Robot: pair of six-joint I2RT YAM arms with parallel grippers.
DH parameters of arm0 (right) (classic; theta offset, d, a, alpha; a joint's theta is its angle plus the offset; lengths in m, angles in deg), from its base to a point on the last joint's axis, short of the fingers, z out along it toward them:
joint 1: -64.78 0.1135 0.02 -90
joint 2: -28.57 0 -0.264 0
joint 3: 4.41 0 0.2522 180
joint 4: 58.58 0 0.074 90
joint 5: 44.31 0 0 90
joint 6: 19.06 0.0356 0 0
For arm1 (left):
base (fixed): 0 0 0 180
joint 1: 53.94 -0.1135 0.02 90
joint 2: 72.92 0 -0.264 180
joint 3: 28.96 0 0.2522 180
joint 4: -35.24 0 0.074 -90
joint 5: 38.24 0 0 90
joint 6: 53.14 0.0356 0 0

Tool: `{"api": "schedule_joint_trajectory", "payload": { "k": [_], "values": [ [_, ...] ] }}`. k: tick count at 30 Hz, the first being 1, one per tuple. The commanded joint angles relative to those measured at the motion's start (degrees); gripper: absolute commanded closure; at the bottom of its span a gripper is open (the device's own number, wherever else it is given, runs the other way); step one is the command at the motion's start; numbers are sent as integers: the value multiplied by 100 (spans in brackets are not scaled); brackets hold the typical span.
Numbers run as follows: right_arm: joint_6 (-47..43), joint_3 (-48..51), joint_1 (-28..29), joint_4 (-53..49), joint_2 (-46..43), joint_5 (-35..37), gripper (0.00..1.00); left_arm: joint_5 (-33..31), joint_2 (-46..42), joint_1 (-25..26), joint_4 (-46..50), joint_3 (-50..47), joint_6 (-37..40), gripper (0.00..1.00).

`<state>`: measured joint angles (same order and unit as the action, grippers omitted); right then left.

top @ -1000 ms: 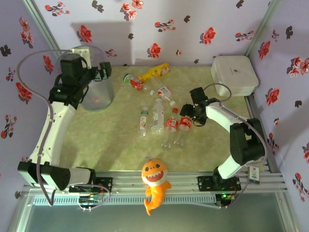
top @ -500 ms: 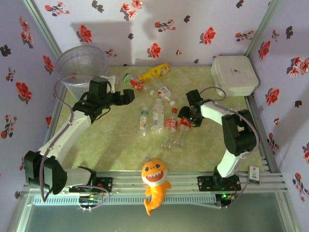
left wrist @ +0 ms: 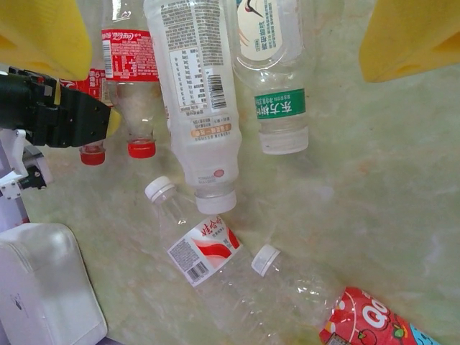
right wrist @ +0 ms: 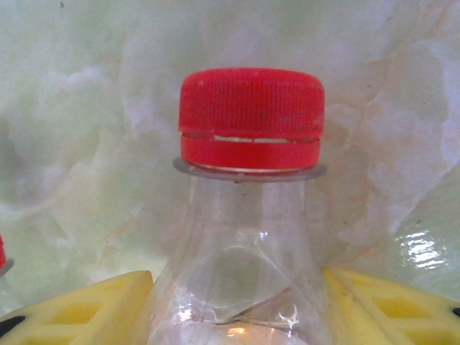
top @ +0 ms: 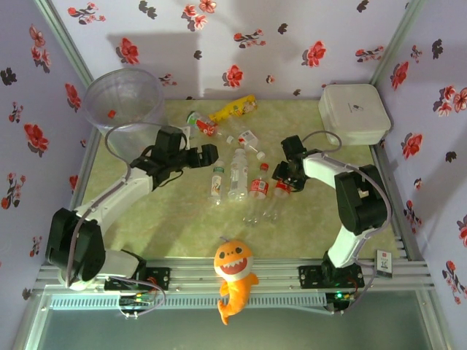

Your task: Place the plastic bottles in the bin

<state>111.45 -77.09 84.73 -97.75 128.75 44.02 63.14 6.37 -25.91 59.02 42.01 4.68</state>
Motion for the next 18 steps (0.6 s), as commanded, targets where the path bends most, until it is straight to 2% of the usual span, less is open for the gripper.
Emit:
{"api": "schedule_joint_trajectory", "payload": {
  "k": [1, 6, 9, 14, 18],
  "values": [
    [-181, -261, 38, -16, -152, 64, 50, -46, 51, 53, -236, 186, -84, 4],
    [-528, -561, 36, -406, -501, 114, 59, 226, 226, 170, -102, 572, -36, 4],
    [-710, -714, 36, -421, -795, 76, 60, 519, 409, 355, -10, 855, 44, 4],
    [-666, -624, 45, 640, -1255, -725, 61, 1363, 849, 693, -317, 1205, -18, 5],
    [-166, -298, 49, 2026, -1376, -1450, 60, 1797, 1236, 988, -634, 1421, -145, 6]
  ]
}}
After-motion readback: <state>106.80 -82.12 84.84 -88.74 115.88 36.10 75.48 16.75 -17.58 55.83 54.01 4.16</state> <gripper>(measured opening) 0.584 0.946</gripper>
